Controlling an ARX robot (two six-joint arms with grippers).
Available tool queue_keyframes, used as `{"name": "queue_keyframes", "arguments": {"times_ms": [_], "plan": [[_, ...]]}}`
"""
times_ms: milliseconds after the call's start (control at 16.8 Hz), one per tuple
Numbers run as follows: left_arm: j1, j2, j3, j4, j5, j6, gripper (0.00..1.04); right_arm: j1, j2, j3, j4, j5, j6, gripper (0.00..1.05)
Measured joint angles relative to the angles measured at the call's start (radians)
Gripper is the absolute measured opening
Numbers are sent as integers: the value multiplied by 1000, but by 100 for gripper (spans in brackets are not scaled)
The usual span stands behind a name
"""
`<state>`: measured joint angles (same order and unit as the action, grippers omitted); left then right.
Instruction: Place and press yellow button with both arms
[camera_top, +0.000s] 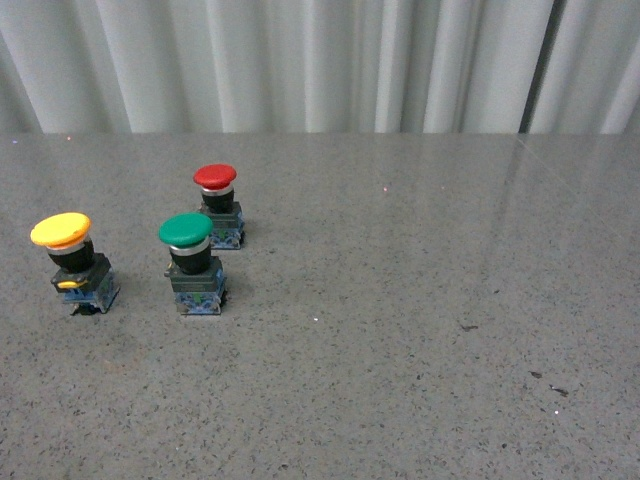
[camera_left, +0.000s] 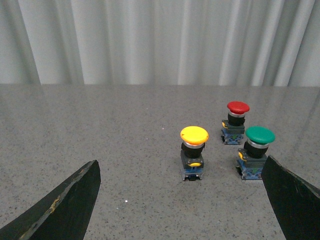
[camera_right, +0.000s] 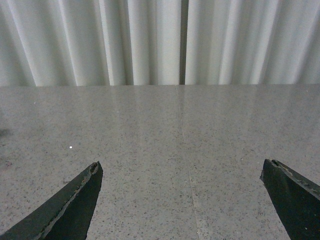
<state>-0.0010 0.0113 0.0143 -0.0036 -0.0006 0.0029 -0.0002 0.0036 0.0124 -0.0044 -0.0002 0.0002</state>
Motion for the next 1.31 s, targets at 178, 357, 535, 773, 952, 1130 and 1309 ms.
{"name": "queue_keyframes", "arguments": {"times_ms": [178,357,535,773,952,1130,1309], "plan": [[0,0,0,0,0,0,98,0,0,0,0,0,0,98],[0,0,0,0,0,0,98,0,0,0,0,0,0,98],[0,0,0,0,0,0,98,0,0,0,0,0,0,98],[0,0,0,0,0,0,98,0,0,0,0,0,0,98],[0,0,0,0,0,0,98,0,0,0,0,0,0,98],[0,0,0,0,0,0,98,0,0,0,0,0,0,98],[0,0,0,0,0,0,98,0,0,0,0,0,0,98]]}}
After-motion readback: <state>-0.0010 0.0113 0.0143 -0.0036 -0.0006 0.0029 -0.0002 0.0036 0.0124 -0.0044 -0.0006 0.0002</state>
